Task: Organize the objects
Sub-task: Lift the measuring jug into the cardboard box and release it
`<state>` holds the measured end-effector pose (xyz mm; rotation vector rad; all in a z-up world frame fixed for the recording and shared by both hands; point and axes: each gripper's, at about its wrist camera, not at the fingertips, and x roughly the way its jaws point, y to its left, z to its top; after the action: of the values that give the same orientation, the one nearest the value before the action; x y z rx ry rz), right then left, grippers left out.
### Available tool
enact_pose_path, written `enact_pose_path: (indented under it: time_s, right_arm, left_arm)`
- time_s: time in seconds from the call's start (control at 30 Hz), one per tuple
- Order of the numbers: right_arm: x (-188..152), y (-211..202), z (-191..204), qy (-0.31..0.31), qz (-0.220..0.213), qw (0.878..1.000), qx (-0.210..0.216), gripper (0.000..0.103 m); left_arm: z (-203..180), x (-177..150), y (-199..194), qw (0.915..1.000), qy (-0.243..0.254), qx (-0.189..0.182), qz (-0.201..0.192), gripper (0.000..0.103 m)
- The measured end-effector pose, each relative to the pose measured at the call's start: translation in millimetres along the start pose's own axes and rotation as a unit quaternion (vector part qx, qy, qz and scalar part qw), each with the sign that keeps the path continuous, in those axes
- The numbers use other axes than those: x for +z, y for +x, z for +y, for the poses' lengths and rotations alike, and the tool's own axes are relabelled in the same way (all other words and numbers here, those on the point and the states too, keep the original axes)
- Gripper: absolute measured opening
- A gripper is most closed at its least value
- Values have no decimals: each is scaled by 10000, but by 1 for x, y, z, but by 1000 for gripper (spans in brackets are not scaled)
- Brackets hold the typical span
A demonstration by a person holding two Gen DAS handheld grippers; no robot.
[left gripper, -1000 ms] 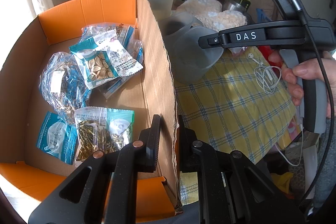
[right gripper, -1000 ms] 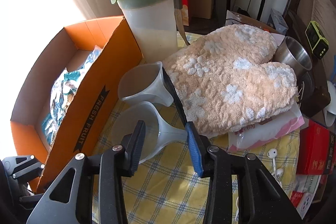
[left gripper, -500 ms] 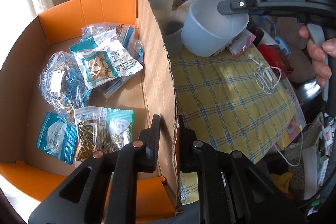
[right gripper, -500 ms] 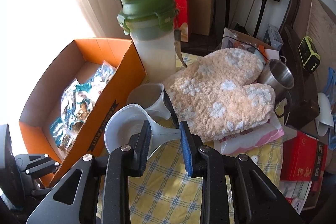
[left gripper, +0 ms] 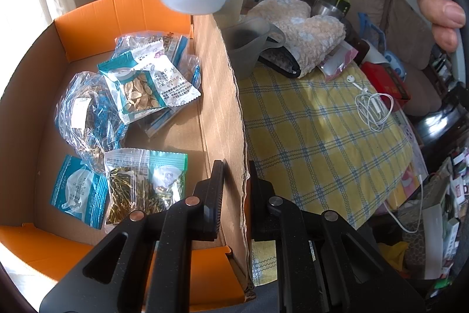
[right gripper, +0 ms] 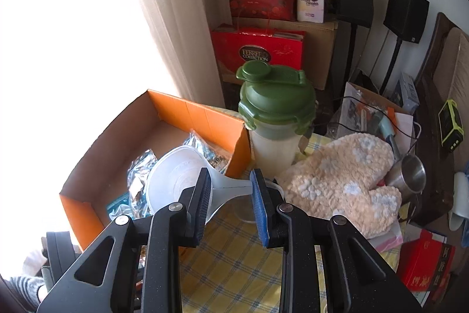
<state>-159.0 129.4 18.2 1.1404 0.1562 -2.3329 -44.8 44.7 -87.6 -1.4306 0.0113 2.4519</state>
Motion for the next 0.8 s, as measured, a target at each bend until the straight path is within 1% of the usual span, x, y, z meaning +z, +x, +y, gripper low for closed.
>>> enact_pose_path:
  time_s: [0.13, 0.43, 0.63, 0.8]
  right_arm:
    - [18, 20, 17, -174, 29, 9995, 247, 27]
    - [54, 73, 56, -722, 293, 9957, 501, 27]
    - [72, 112, 65, -826, 510, 9932, 639, 27]
    - [77, 146, 71, -881, 767, 9909, 664, 27]
  left_arm:
    - [0, 0, 0, 10000, -2, -1, -1, 13]
    - [2, -3, -2, 9999, -92, -59, -22, 13]
    - [2, -3, -3, 9999, -106, -53, -30, 13]
    - [2, -2, -2, 9999, -121, -44, -34, 13]
